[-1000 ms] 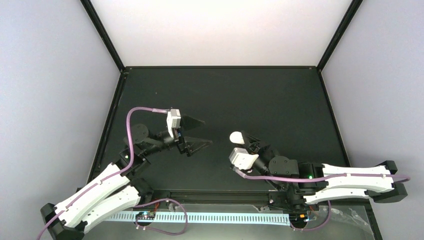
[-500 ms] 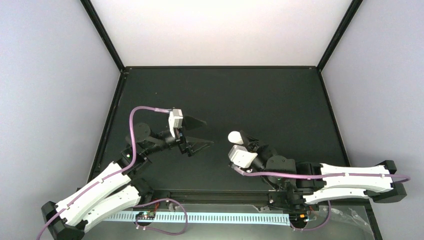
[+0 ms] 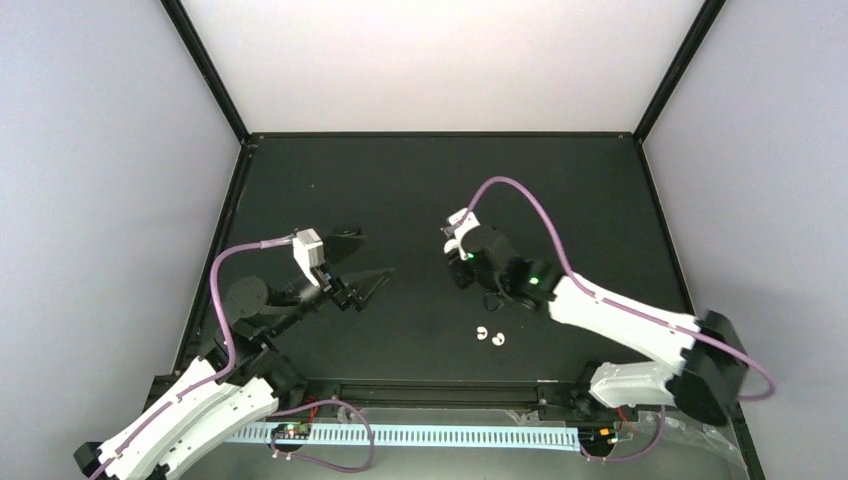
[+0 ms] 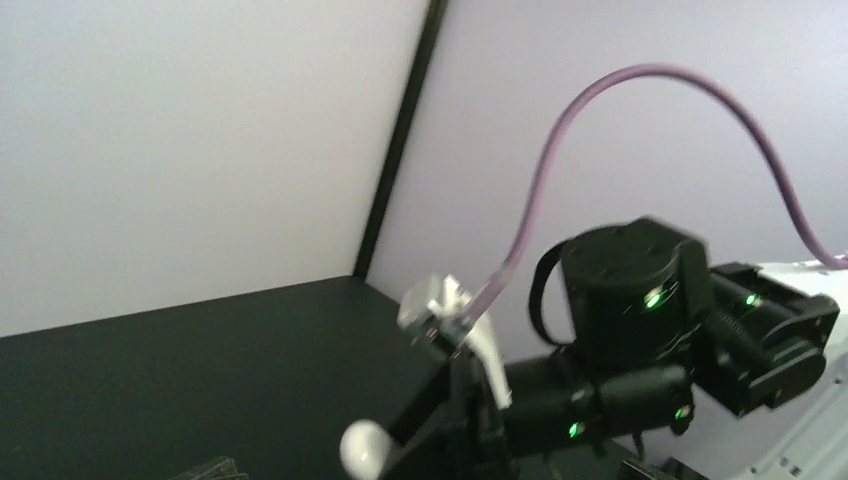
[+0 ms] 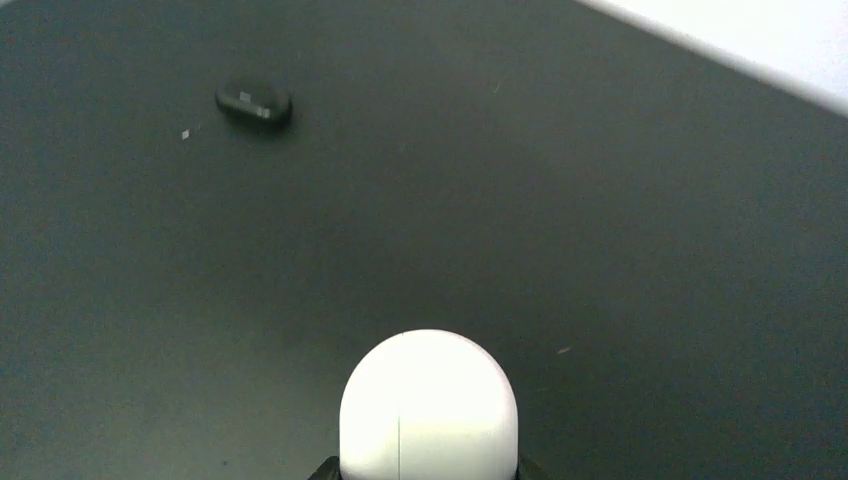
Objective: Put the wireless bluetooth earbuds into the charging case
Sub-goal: Pick up the charging case at the center of the board, then place the charging case at the center of the board.
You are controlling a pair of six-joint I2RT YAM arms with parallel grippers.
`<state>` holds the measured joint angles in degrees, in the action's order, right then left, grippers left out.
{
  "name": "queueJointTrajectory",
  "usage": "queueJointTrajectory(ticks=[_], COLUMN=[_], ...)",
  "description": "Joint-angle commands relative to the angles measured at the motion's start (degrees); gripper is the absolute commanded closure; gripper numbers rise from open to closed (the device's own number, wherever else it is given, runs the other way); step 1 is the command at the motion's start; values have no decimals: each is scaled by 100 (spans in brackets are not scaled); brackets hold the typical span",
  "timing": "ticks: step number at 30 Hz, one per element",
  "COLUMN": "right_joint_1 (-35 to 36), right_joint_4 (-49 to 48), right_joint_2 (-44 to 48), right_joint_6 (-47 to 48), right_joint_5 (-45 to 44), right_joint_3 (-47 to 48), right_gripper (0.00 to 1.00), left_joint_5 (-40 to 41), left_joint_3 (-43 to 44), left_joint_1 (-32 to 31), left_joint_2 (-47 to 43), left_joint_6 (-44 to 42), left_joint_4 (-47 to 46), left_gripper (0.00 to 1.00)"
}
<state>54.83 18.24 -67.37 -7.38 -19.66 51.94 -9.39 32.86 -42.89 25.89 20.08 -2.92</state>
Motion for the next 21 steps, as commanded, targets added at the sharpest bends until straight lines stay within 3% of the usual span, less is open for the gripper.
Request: queueJointTrajectory(ticks=[1, 8, 21], right_joint_1=[-139, -202, -305], right_joint_4=[-574, -734, -414], right_joint_2=[-1045, -2178, -2900], right_joint_6=[-1801, -3037, -3749], right_joint_5=[719, 390, 367], right_joint_3=[42, 91, 102], right_gripper=[75, 76, 73], left_joint_5=[858, 1479, 1422], left_joint_3=[-76, -24, -333], left_joint_1=[-35, -37, -39], left_joint_2=[-240, -428, -384], left_joint_6=[-52, 8, 314], left_joint_4=[746, 1708, 1817], left_gripper=[1, 1, 1])
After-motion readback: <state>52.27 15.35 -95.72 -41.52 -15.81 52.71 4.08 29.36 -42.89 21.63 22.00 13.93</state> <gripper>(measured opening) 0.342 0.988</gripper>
